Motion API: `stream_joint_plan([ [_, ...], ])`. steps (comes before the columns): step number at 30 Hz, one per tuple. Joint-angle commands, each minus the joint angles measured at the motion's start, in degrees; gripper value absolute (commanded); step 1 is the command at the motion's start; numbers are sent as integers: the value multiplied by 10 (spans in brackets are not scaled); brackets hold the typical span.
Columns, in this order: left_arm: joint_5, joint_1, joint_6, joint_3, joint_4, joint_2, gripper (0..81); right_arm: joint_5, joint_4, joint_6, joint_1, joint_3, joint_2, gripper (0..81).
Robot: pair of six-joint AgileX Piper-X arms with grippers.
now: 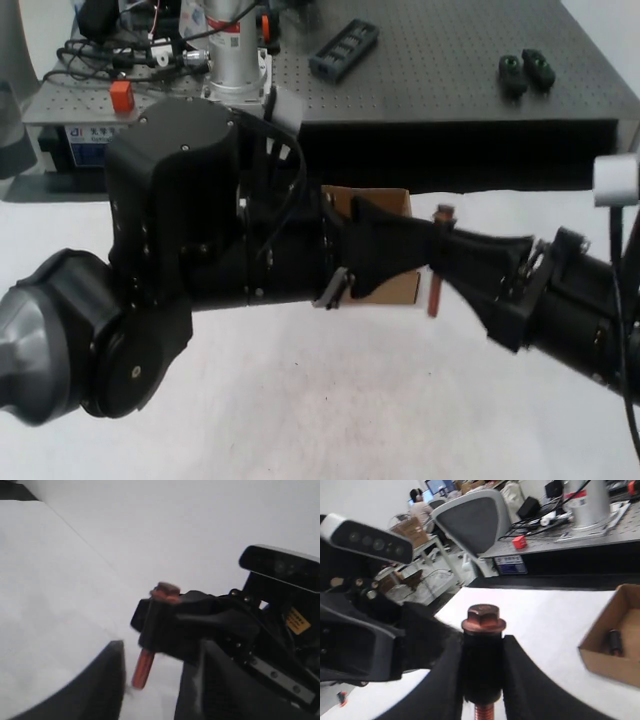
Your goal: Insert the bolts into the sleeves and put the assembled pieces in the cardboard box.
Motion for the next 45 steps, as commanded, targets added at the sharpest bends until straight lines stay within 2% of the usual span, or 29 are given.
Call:
stream_joint_plan([
  [1,-11,21,11,13,12,-10,225,24,-13,-20,-34,-19,18,78],
  [4,-56,39,15,63,9,-44,139,24,8,-38,-44,-48,77,78],
  [8,-120,44,46,137,9,-119,8,64,39,-73,-44,-120,186,78],
  [13,-175,44,73,200,101,-237,6,119,79,-83,-44,-246,347,78],
  [17,-297,44,142,218,297,-341,6,150,152,-98,-42,-357,460,78],
  [20,-383,44,159,226,405,-413,6,160,187,-98,-42,-431,533,78],
  [26,-444,44,150,273,517,-538,6,177,244,-94,-42,-527,635,78],
  [30,-469,44,139,302,554,-595,6,189,258,-94,-42,-551,665,69],
  [32,-476,44,130,312,575,-615,6,185,256,-94,-42,-552,671,4],
  [37,-503,44,109,330,580,-632,6,162,263,-92,-42,-552,663,328],
  [38,-504,44,105,334,581,-632,6,161,263,-92,-42,-548,655,340],
  [40,-505,44,96,341,581,-632,6,153,261,-94,-42,-528,628,308],
  [42,-510,44,82,350,583,-632,6,140,258,-93,-41,-484,581,241],
  [45,-519,44,65,362,583,-634,6,129,211,-95,-30,-368,484,140],
])
